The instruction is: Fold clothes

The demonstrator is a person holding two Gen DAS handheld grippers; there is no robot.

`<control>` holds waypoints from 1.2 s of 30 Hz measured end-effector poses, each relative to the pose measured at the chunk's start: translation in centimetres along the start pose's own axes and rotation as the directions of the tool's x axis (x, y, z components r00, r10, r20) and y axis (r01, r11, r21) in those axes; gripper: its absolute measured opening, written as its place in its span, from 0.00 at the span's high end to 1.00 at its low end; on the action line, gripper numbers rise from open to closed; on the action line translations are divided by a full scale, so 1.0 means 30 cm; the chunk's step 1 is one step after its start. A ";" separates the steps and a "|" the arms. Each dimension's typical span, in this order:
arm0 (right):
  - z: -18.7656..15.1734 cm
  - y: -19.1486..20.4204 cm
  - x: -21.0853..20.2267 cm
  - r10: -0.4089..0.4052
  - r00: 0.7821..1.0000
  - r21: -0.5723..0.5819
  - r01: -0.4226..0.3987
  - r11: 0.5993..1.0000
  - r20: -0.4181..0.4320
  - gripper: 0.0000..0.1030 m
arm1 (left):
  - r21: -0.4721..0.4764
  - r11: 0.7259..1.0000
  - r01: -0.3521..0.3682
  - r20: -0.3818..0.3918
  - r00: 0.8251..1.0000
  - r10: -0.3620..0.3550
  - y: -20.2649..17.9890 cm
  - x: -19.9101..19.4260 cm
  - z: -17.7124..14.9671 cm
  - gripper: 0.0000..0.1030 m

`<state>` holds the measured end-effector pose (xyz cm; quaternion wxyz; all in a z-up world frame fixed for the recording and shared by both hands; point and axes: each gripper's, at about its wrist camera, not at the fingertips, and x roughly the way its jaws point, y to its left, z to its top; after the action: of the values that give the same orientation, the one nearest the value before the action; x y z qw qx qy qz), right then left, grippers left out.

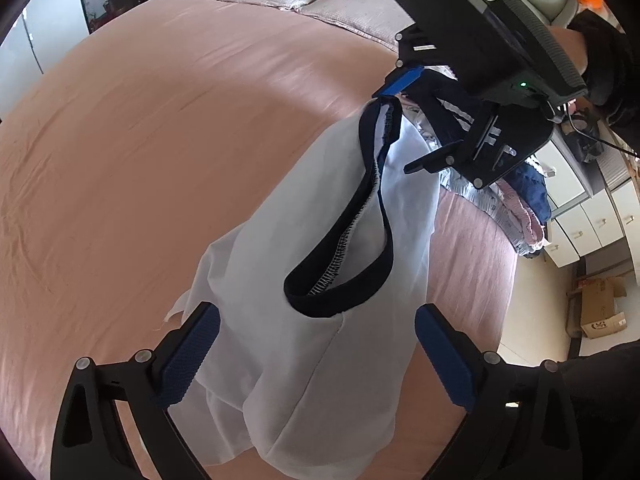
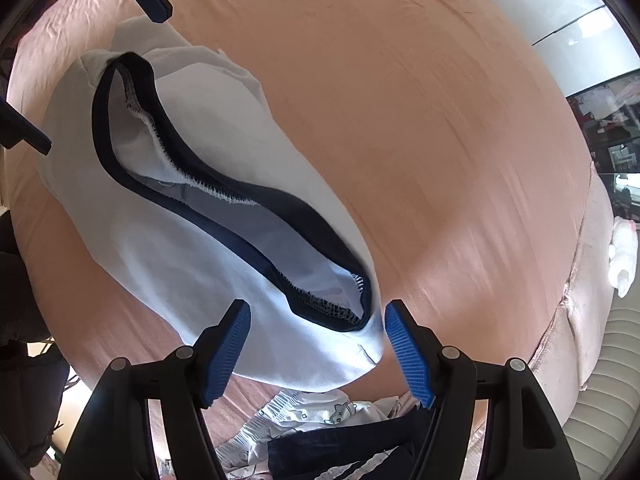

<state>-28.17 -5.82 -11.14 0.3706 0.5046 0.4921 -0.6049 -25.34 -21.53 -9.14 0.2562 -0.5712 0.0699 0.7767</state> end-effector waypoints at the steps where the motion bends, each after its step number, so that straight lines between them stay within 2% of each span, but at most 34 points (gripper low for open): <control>1: -0.001 0.005 0.014 -0.001 1.000 -0.007 0.001 1.000 -0.005 0.33 | 0.013 1.000 0.006 -0.008 1.000 -0.006 -0.007 0.010 -0.004 0.15; 3: 0.001 0.010 0.036 0.004 1.000 -0.002 -0.004 1.000 -0.012 0.33 | 0.034 0.999 0.001 -0.030 1.000 0.000 -0.015 0.027 -0.016 0.32; 5: -0.002 0.018 0.052 0.000 1.000 0.005 0.000 1.000 -0.019 0.33 | 0.056 0.998 -0.017 -0.048 0.999 0.019 -0.016 0.041 -0.028 0.45; 8: 0.002 0.047 0.040 -0.029 1.000 -0.021 0.030 0.999 0.011 0.33 | 0.045 0.998 -0.031 -0.055 0.998 0.033 -0.019 0.062 -0.032 0.46; 10: 0.005 0.071 0.028 -0.039 0.999 -0.051 0.040 0.998 0.023 0.33 | 0.031 0.999 -0.038 -0.054 0.998 0.039 -0.020 0.071 -0.034 0.50; 13: 0.005 0.102 0.029 -0.075 0.997 -0.079 0.075 0.994 0.003 0.37 | 0.025 0.998 -0.053 -0.033 0.998 0.054 -0.030 0.068 -0.033 0.62; 15: 0.002 0.111 0.034 -0.095 0.995 -0.066 0.094 0.993 -0.015 0.67 | 0.005 0.999 -0.048 -0.032 0.998 0.048 -0.027 0.068 -0.032 0.70; 18: -0.001 0.122 0.043 -0.125 0.991 -0.044 0.123 0.991 -0.043 0.89 | -0.030 0.999 -0.027 -0.045 0.999 0.026 -0.022 0.072 -0.034 0.76; 24: -0.015 0.160 0.020 -0.176 0.981 -0.072 0.171 0.983 -0.077 0.92 | -0.078 0.997 0.003 -0.069 0.998 -0.008 -0.025 0.040 -0.036 0.86; 28: -0.019 0.164 -0.050 -0.169 0.983 -0.072 0.164 0.984 -0.067 0.92 | -0.047 0.999 -0.027 -0.087 0.996 0.023 -0.058 -0.011 -0.037 0.87; 33: -0.016 0.158 -0.165 -0.125 0.991 -0.023 0.124 0.992 -0.043 0.93 | -0.048 0.999 -0.024 -0.093 0.995 0.019 -0.068 -0.107 -0.036 0.88; 36: -0.020 0.170 -0.224 -0.129 0.991 -0.025 0.128 0.991 -0.037 0.93 | -0.034 0.998 -0.058 -0.093 0.994 0.054 -0.066 -0.175 -0.043 0.88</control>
<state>-21.75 -6.79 -5.73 0.3272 0.4790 0.5375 -0.6120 -22.17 -22.02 -4.35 0.2204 -0.6085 0.0835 0.7577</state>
